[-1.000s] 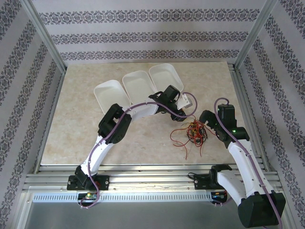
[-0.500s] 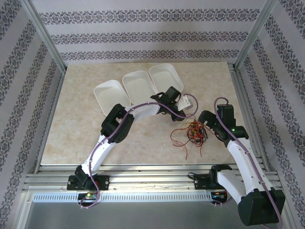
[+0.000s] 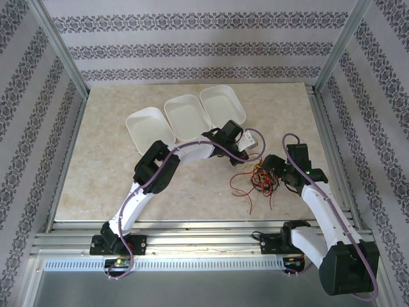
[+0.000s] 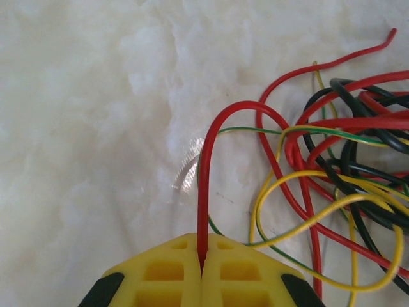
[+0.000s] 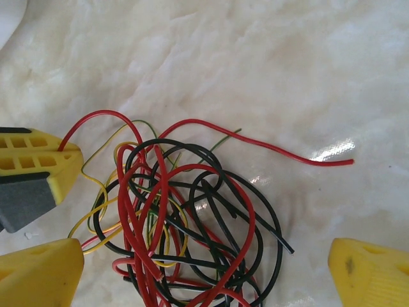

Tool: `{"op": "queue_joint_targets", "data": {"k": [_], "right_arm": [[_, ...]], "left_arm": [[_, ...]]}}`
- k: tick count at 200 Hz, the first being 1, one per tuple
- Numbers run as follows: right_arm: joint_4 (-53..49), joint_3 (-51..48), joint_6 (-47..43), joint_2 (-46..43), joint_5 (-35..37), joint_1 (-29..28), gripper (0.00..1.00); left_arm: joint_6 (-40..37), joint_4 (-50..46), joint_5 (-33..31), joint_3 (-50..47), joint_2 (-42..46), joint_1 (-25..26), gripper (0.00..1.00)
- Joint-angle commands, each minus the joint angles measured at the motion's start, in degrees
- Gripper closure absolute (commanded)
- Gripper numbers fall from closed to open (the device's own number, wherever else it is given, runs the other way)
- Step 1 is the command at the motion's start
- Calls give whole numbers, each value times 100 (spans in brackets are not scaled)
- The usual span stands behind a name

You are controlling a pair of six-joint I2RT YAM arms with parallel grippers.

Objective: Untangle the cables

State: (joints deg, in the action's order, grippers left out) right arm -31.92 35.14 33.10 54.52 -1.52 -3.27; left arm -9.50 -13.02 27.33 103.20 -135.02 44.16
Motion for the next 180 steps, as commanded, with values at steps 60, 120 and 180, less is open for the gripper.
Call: {"op": "queue_joint_targets", "data": {"k": [60,120,180], "right_arm": [[333,-77,-12,77,-375,-69,13],[400,-59,-23,101,-417,-77,16],[466,-94,61,147,-376,-78,17]], "left_arm": [[826,1335,-381,-798,1144,49,100],[1075,1886,-395,-1050,1581,56,100],[1169,2302,-359,-1184,2072,57,100]]}}
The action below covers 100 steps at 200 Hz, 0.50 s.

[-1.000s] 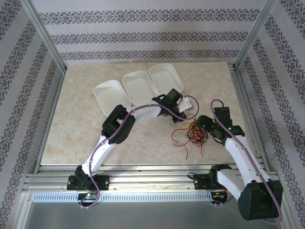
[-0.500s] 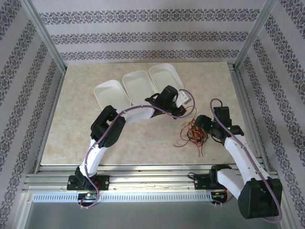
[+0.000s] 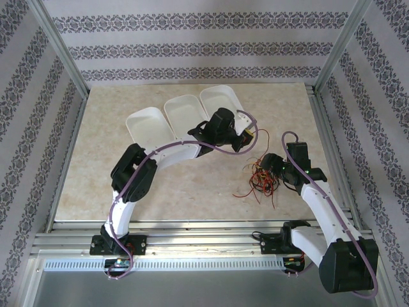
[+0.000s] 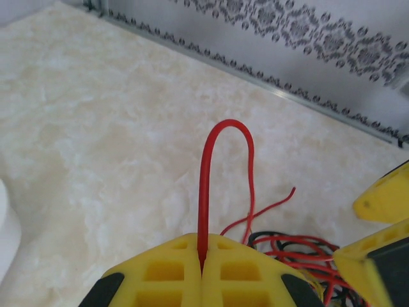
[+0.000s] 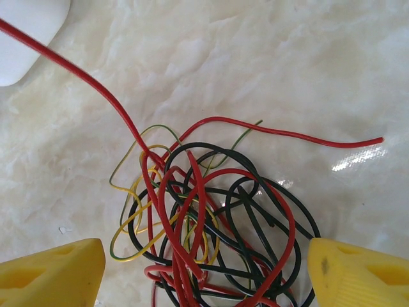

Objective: Untangle the cables

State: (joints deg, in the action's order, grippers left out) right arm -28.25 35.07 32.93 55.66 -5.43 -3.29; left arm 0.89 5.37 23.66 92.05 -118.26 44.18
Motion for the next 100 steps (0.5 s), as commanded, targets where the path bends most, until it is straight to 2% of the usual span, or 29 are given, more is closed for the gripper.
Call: {"op": "queue_joint_targets", "data": {"k": [1,50,100], "right_arm": [[100,-88,76,37,16,-75,17],[158,-97,115,99,0,-74,17],[209,-121,134,14,9,-70,17]], "left_arm": [[131,469,12,-71,398,55,100],[261,689,-19,-75,629,55,100],[202,733,-572,30,856,55,100]]}}
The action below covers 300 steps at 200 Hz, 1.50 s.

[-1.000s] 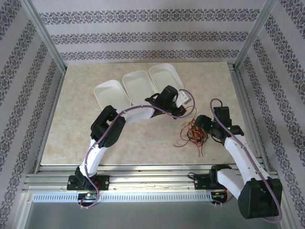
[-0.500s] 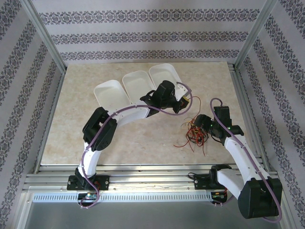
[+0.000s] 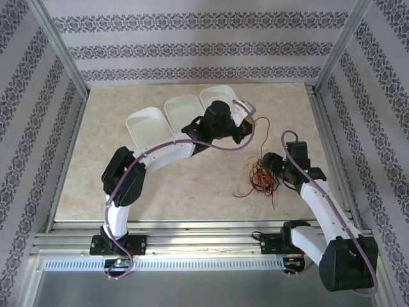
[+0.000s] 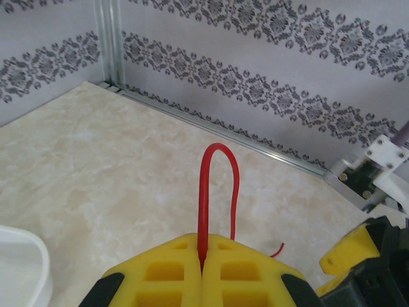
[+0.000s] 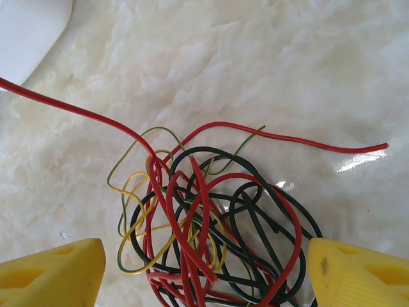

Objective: Untangle the cables

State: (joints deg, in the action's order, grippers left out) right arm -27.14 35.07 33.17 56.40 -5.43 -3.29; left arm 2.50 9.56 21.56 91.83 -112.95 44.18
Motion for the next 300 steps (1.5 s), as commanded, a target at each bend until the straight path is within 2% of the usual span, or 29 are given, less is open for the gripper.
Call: {"op": "queue_joint_targets", "data": {"k": [1,81,95,154,166,190,226,271,300], "right_arm": [[101,-118,115,-64,8,-73,17],[156,-167,169,-42,9,-71,17],[165,-158,164,-47,11,-74,13],[156,21,93,-37,-97,-75,7],[157,56,55,-67,-149,-75,2],[138,128,6,-160,-128,-75,2],[138,84,10,-266,7,-75,2],[147,60,0,-216,81,-74,2],[167,77,-36,-191,43,-75,2]], "left_arm": [[40,316,-372,57,325,55,100],[-31,703,-649,507,292,46,100],[-65,691,-729,638,282,46,100],[-350,164,-1496,1408,127,38,100],[-364,109,-1730,1491,116,38,100],[-455,-39,-2114,1549,203,3,100],[-626,-138,-2677,1056,765,-107,100],[-838,-319,-3802,-46,1986,-409,100],[-822,-379,-4279,-848,2839,-735,100]]}}
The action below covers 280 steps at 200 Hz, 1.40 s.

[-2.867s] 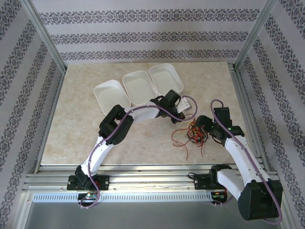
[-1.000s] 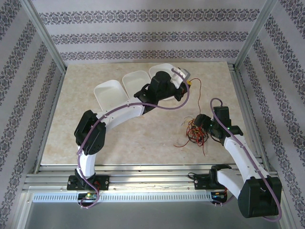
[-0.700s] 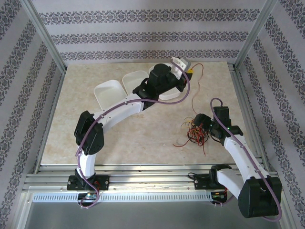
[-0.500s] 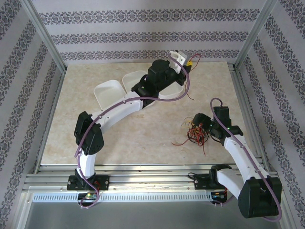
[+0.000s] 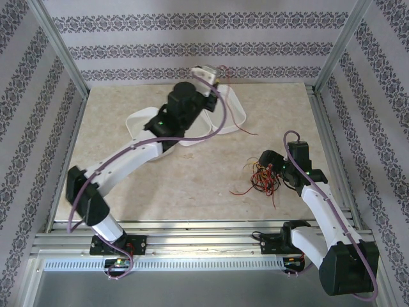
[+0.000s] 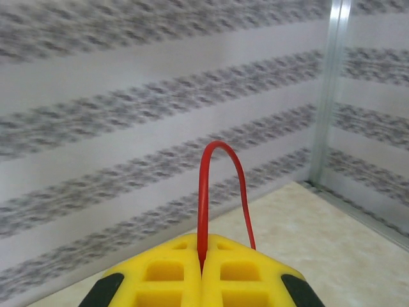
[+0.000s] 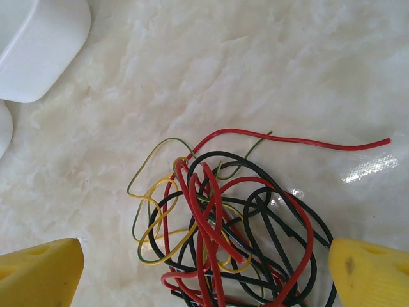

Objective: Untangle the cables

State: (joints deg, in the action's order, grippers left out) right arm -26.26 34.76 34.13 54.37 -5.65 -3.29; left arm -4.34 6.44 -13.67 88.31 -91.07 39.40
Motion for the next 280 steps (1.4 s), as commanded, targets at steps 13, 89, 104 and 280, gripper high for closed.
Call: {"op": "queue_joint_targets", "data": {"k": [13,89,104,280], "right_arm": [[71,118,-141,20,82,-73,2],[38,110,-148,13,126,-73,2],[55,91,-135,4,139,-75,2],[-56,17,-66,-226,196,-72,2]], "left_arm": [[-202,-169,-1000,-802,987,-356,100],[-655,-1133,-2672,-1592,2165,-865,100],[-610,-1241,-2721,-1737,2252,-1008,100],[363,-2718,-2534,-1411,761,-1909,100]]}}
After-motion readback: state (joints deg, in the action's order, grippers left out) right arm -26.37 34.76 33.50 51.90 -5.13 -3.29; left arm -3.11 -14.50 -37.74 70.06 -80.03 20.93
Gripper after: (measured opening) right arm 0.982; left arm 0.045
